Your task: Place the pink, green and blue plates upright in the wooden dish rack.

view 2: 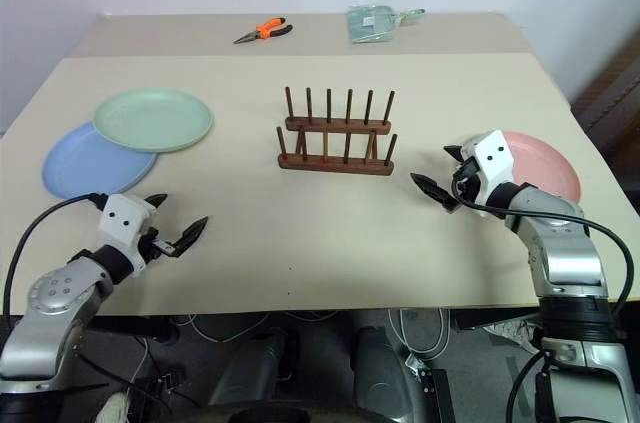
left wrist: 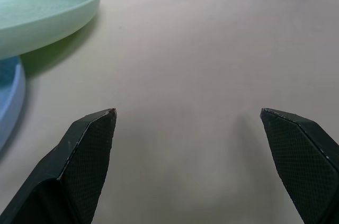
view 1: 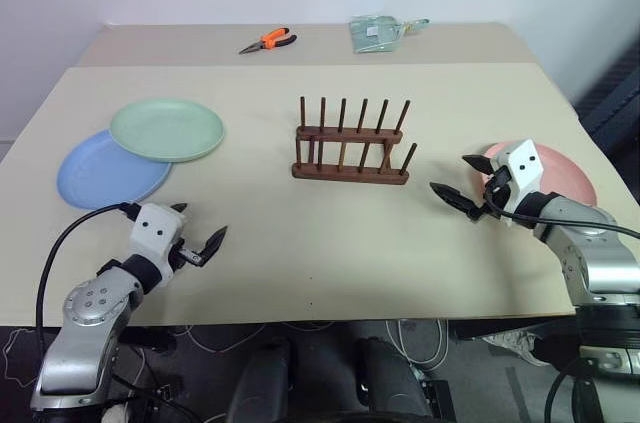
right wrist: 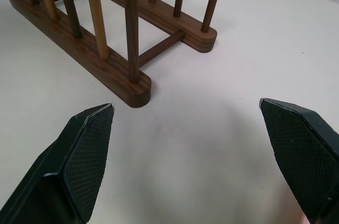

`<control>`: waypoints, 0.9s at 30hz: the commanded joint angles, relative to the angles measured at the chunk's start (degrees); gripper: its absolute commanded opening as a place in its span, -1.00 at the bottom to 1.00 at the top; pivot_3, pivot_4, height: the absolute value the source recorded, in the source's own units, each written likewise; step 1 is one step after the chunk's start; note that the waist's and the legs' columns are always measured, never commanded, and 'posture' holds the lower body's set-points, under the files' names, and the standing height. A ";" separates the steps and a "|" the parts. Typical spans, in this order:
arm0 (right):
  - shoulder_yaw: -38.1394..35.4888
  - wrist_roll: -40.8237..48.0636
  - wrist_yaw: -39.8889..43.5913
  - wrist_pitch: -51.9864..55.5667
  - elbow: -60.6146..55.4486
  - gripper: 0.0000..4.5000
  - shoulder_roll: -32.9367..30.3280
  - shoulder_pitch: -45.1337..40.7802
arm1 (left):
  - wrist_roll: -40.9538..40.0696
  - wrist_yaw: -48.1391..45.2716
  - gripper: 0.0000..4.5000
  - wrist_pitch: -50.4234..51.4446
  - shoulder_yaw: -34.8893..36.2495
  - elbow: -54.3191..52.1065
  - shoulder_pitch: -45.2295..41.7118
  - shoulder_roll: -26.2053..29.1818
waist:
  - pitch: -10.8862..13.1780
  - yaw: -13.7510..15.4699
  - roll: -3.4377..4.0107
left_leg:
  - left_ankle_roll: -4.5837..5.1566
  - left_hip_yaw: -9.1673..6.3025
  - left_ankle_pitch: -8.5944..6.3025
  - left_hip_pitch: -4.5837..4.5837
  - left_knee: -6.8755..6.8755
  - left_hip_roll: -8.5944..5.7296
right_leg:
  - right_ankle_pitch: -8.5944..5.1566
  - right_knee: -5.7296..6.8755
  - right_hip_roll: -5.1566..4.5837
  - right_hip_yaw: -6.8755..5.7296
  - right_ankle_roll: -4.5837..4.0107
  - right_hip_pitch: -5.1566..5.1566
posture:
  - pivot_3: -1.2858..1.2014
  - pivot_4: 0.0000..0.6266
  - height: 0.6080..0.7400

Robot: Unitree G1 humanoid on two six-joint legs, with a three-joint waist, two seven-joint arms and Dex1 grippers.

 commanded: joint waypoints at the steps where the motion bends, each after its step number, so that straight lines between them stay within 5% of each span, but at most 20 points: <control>1: -0.42 -0.71 -0.82 -2.16 -0.60 1.00 0.23 -1.83 | -0.74 -0.27 0.98 -1.57 -0.43 0.02 -1.10 -0.60 | 0.00 -0.06 0.00 | 0.00 0.00 0.00 0.00 0.00 0.00 | 0.00 0.00 0.00 0.00 0.00 0.00 | 0.03 -0.52 0.96; 7: 0.14 -1.27 -0.91 -2.30 -1.10 1.00 0.17 -1.33 | -0.33 -0.68 0.98 -1.99 -2.42 1.99 -3.17 -1.23 | 0.00 0.00 0.00 | 0.00 0.01 0.00 -0.01 0.00 0.00 | 0.01 -0.01 0.01 -0.01 0.00 0.00 | 0.03 -0.52 0.96; 13: 0.92 -0.04 -1.41 1.33 -7.39 1.00 0.84 1.78 | 1.01 -4.06 0.98 -1.23 -8.79 10.41 -14.79 -1.09 | 0.00 0.24 0.00 | 0.00 0.00 0.00 -0.03 0.03 -0.02 | 0.02 0.00 0.04 -0.03 0.02 0.00 | 0.03 -0.52 0.96; 27: -0.64 -1.72 -11.49 4.55 -23.66 1.00 4.85 12.63 | 9.28 -22.77 0.98 -18.23 -23.05 68.56 -57.16 -11.28 | 0.01 0.04 -0.04 | 0.04 0.00 0.01 -0.11 0.12 -0.09 | 0.14 0.07 0.23 -0.14 0.27 -0.01 | 0.03 -0.52 0.96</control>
